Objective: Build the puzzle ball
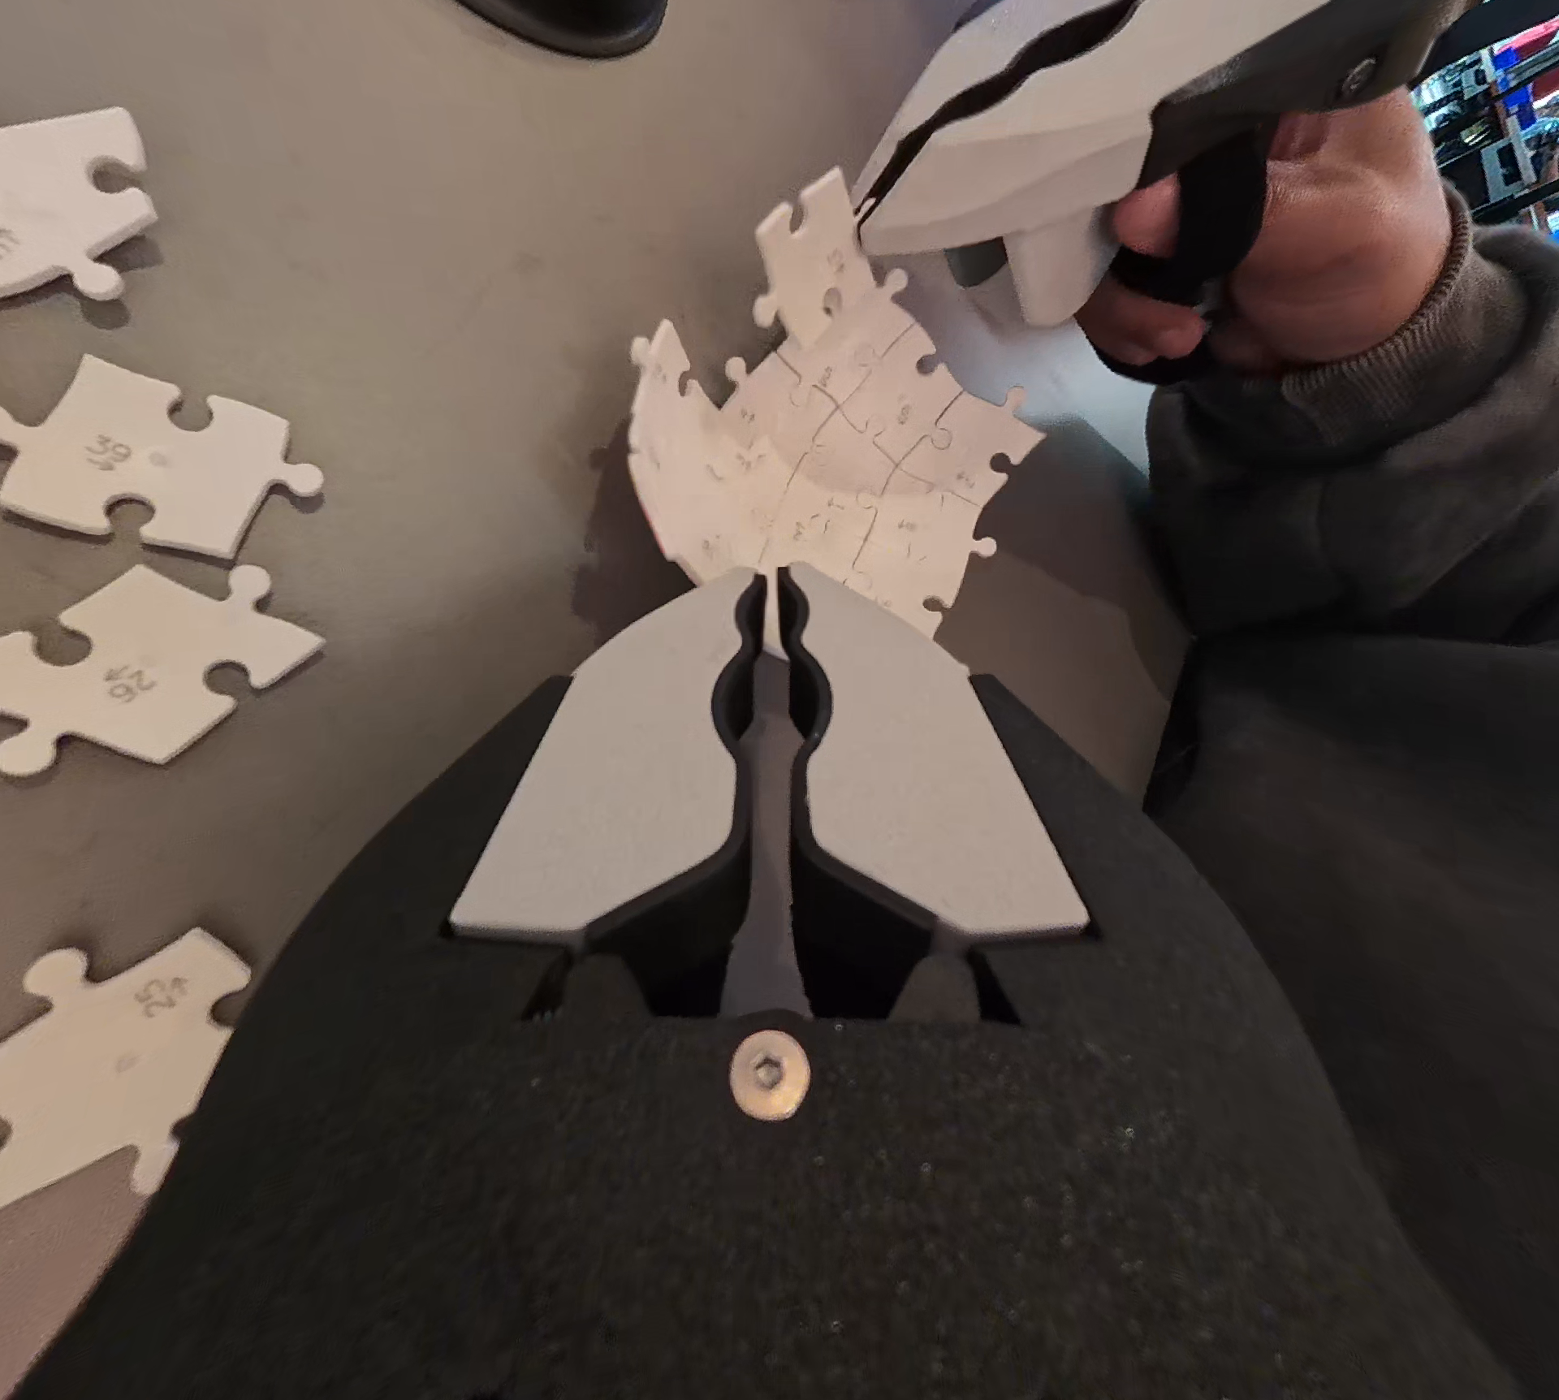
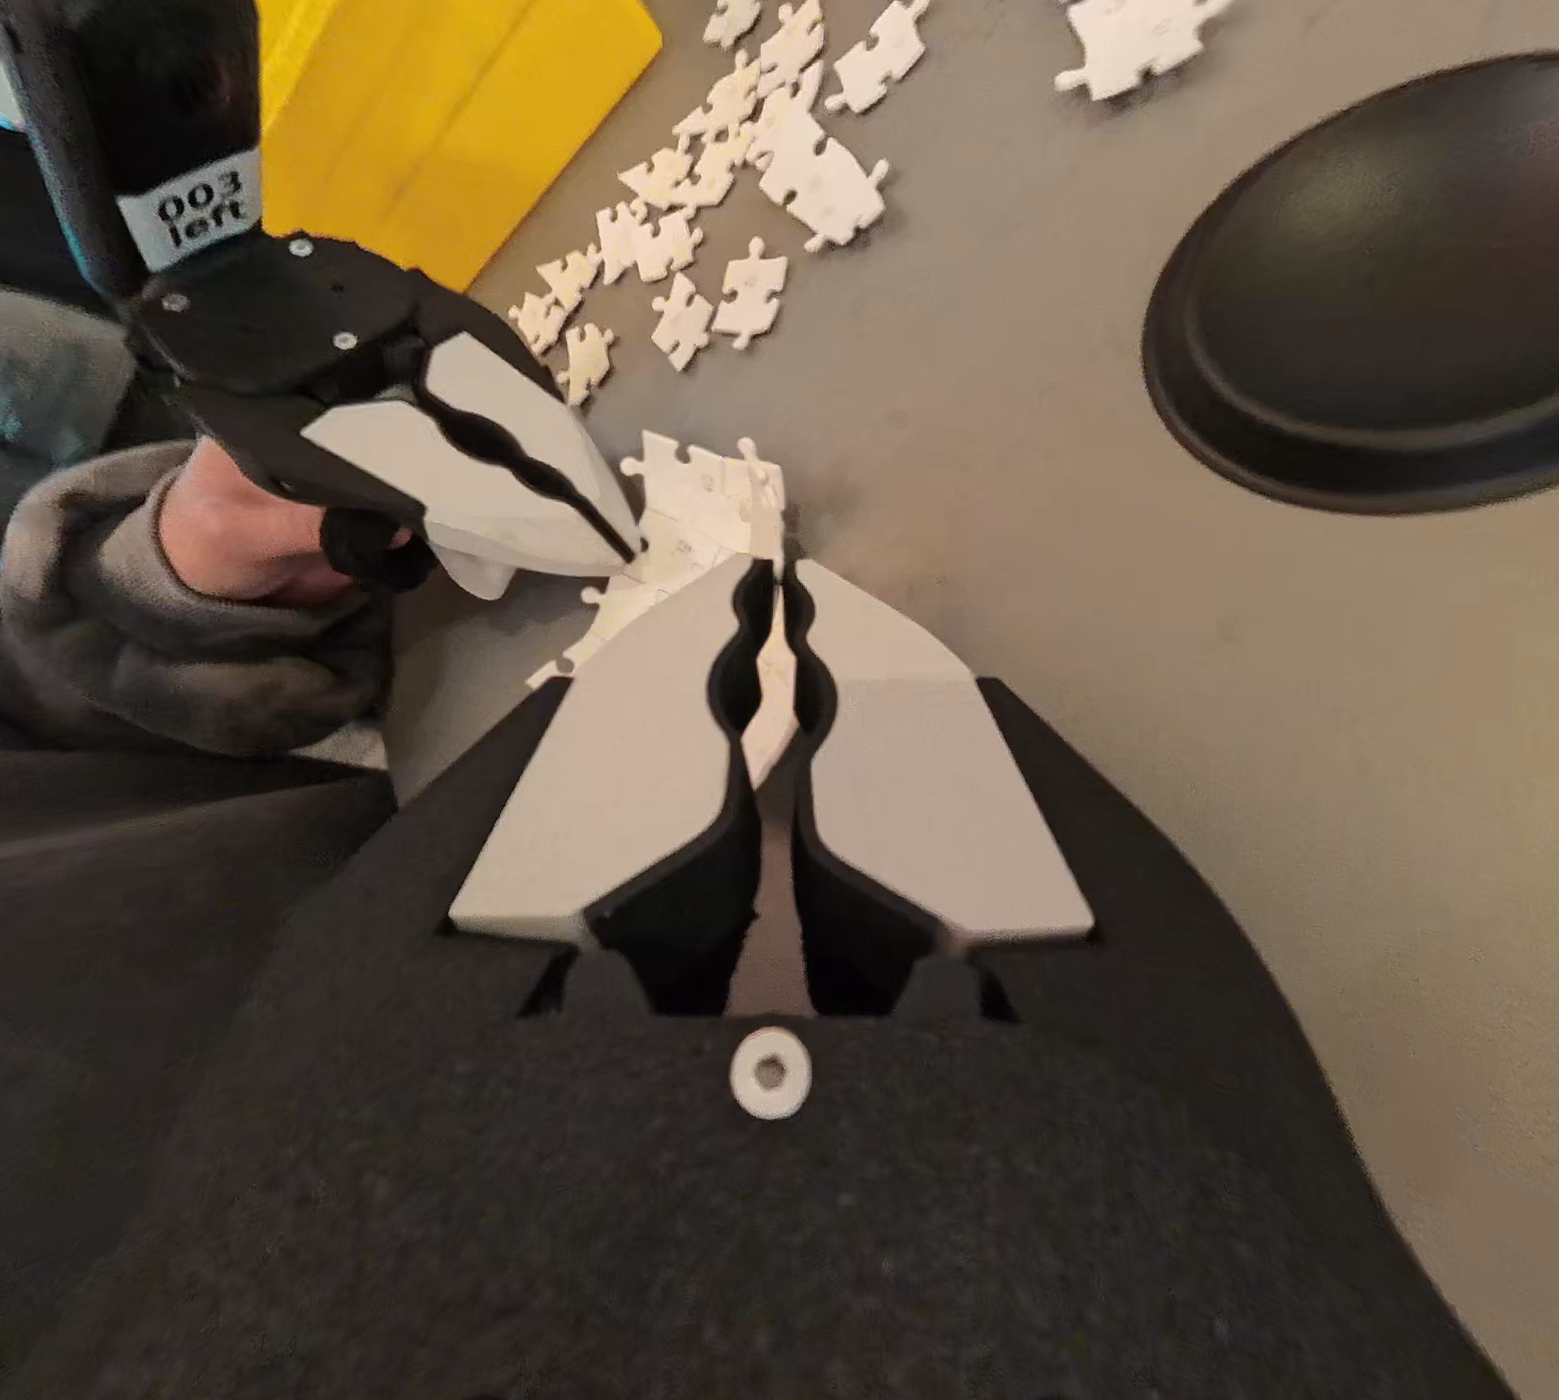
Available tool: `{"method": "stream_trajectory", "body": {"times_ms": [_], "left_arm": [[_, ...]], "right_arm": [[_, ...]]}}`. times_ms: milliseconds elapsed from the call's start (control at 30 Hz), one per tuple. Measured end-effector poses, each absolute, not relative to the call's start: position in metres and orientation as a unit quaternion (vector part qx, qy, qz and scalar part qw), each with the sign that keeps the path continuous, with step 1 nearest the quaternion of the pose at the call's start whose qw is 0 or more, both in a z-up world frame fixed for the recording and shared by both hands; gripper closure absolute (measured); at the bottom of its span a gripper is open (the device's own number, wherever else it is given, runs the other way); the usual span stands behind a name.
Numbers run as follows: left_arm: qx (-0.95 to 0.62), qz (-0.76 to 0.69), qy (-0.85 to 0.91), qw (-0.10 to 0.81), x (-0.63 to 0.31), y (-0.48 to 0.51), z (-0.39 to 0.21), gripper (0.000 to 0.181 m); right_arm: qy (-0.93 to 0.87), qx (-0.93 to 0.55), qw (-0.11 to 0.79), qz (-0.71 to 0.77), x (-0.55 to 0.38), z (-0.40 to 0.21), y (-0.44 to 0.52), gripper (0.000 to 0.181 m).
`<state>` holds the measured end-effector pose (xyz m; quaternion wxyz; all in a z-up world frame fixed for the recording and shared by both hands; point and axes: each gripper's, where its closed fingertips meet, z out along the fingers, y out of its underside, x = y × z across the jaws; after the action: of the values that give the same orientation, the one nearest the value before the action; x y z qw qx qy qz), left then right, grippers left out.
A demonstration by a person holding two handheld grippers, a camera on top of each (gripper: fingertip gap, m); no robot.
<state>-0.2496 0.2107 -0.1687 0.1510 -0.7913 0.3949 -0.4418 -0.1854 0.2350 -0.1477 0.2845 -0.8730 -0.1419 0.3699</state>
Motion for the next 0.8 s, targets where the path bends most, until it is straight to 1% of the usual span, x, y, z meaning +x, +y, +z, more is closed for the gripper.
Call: {"method": "stream_trajectory", "body": {"times_ms": [233,533,767,800], "left_arm": [[-0.795,-0.439,0.391,0.148,-0.249,0.212,-0.170,0.181],[-0.797,-0.439,0.387,0.151,-0.251,0.214,-0.168,0.181],[-0.809,-0.426,0.361,0.182,-0.258,0.228,-0.164,0.157],[-0.813,-0.425,0.356,0.178,-0.259,0.229,-0.166,0.156]], "right_arm": [[-0.216,-0.884,0.244,0.337,-0.192,-0.156,0.240,0.179],[-0.211,-0.893,0.225,0.328,-0.193,-0.170,0.243,0.179],[-0.201,-0.900,0.219,0.320,-0.193,-0.175,0.244,0.179],[-0.201,-0.899,0.219,0.321,-0.193,-0.175,0.244,0.179]]}}
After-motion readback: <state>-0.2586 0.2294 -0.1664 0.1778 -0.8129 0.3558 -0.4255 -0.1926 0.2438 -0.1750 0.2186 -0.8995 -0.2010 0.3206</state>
